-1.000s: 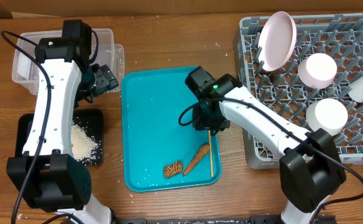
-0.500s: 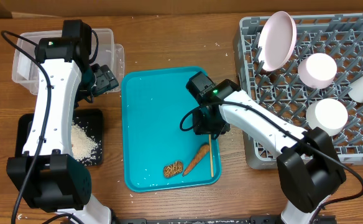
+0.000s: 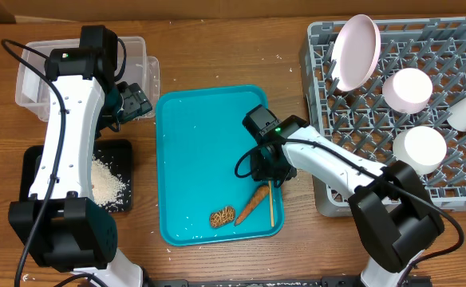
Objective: Sort waste into correct bins and load items into the dishwasher
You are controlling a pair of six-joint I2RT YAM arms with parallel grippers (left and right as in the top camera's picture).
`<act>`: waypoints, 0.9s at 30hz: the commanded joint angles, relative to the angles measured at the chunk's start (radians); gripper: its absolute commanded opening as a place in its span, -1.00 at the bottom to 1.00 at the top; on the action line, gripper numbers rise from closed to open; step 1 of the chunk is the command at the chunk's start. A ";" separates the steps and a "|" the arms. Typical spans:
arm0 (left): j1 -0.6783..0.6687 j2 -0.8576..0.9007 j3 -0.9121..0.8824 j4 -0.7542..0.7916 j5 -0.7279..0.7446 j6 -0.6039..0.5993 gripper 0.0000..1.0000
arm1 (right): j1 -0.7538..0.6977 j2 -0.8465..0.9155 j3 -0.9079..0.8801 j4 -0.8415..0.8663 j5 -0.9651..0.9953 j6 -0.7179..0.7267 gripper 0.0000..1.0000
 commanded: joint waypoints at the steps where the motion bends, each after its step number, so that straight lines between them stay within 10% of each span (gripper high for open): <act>1: -0.006 -0.005 -0.006 0.000 -0.013 -0.017 1.00 | -0.001 -0.007 -0.026 0.024 0.009 -0.007 -0.17; 27: -0.006 -0.005 -0.006 0.000 -0.013 -0.017 1.00 | 0.012 -0.007 -0.116 0.098 0.024 0.010 -0.92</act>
